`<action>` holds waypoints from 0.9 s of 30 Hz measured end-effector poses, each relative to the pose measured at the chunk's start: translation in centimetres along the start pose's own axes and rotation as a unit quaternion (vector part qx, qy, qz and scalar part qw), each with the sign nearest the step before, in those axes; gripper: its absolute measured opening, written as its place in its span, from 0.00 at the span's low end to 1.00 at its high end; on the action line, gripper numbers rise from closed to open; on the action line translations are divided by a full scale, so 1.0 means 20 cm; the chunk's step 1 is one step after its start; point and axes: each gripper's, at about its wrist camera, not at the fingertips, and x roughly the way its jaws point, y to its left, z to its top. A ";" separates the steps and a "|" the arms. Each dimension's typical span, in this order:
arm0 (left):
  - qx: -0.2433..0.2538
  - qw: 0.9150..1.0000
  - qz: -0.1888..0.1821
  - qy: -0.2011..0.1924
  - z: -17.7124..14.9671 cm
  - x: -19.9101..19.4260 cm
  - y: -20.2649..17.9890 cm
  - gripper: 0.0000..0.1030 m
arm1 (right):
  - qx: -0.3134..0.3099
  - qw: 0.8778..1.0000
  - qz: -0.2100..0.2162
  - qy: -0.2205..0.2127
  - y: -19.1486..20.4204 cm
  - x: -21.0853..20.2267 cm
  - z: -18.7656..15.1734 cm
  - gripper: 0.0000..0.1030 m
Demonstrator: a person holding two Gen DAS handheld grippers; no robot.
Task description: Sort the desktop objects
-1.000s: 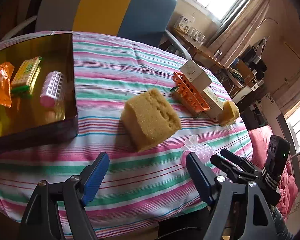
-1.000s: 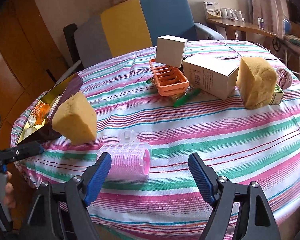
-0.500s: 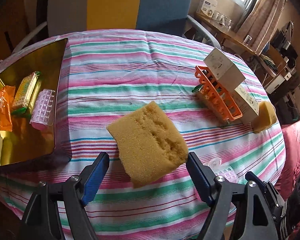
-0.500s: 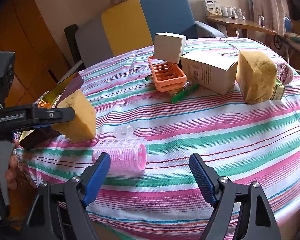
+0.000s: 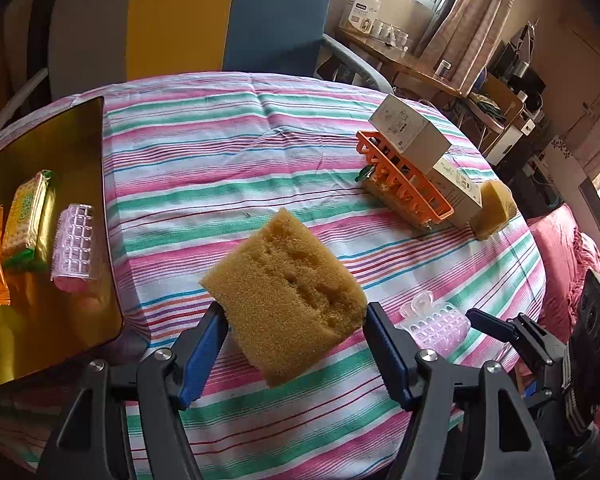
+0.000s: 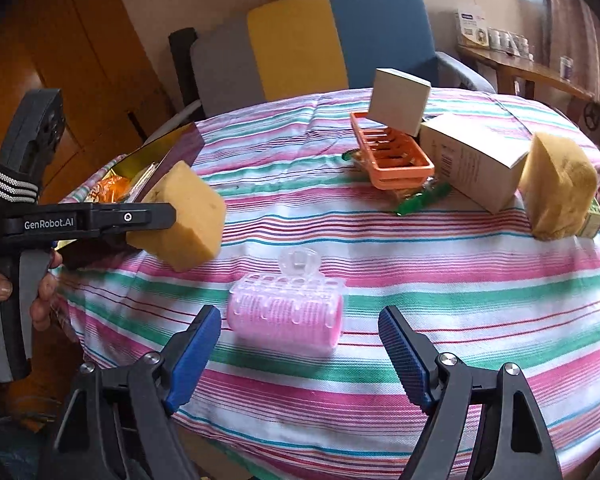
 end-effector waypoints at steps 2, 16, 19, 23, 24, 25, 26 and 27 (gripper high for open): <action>-0.006 1.000 -0.001 0.008 0.01 0.03 -0.02 0.69 | -0.007 1.000 -0.008 0.004 0.03 0.02 0.01 0.84; -0.025 1.000 -0.007 0.012 -0.05 0.11 0.00 0.60 | -0.009 0.998 -0.064 0.019 0.04 0.11 0.00 0.61; -0.027 0.999 -0.018 -0.006 -0.08 0.06 0.03 0.59 | -0.010 0.998 -0.066 0.018 0.05 0.11 0.00 0.61; -0.024 0.998 -0.039 -0.036 -0.11 -0.04 0.07 0.59 | -0.015 0.998 -0.065 0.014 0.08 0.08 0.00 0.61; -0.022 0.998 -0.042 -0.043 -0.12 -0.06 0.07 0.59 | -0.017 0.998 -0.065 0.012 0.09 0.07 0.00 0.61; -0.021 0.997 -0.045 -0.051 -0.13 -0.09 0.07 0.59 | -0.018 0.998 -0.065 0.011 0.09 0.06 0.01 0.61; -0.020 0.997 -0.045 -0.058 -0.14 -0.12 0.08 0.59 | -0.019 0.998 -0.065 0.009 0.10 0.06 0.01 0.61; -0.019 0.997 -0.045 -0.066 -0.14 -0.15 0.09 0.59 | -0.020 0.998 -0.063 0.008 0.11 0.05 0.02 0.61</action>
